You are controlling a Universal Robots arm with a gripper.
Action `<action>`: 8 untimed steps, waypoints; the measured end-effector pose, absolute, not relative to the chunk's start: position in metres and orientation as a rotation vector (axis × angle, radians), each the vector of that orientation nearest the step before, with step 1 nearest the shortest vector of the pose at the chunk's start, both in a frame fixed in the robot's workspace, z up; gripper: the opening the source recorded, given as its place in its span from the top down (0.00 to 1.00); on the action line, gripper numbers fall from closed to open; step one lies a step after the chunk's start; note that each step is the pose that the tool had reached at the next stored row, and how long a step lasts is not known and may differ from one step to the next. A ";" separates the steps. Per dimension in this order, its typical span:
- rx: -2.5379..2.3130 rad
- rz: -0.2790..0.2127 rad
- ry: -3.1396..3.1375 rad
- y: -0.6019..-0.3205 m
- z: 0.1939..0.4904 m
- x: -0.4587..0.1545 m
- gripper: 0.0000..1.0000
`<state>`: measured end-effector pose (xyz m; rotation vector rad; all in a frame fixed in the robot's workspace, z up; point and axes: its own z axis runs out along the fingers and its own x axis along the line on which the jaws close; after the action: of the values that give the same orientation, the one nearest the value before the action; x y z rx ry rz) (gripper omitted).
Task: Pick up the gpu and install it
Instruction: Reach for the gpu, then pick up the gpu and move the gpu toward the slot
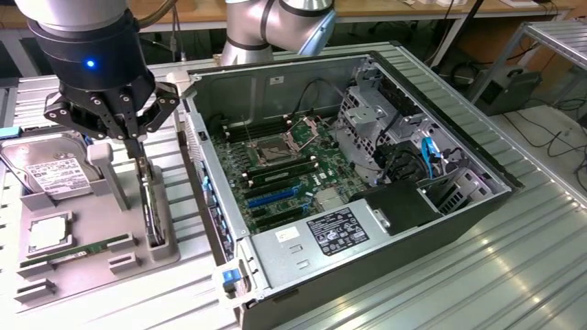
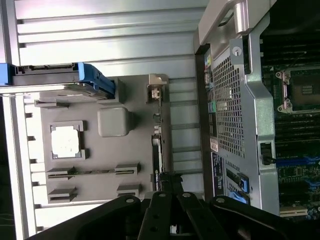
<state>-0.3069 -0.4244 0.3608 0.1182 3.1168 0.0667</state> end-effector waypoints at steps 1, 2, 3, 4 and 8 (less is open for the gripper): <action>0.118 0.067 3.117 -0.424 0.361 -0.307 0.89; 0.118 0.067 3.117 -0.424 0.361 -0.307 0.89; 0.118 0.067 3.117 -0.424 0.361 -0.307 0.89; 0.118 0.067 3.117 -0.424 0.361 -0.307 0.89; 0.118 0.067 3.117 -0.424 0.361 -0.307 0.89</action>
<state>-0.3069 -0.4244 0.3608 0.1182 3.1168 0.0667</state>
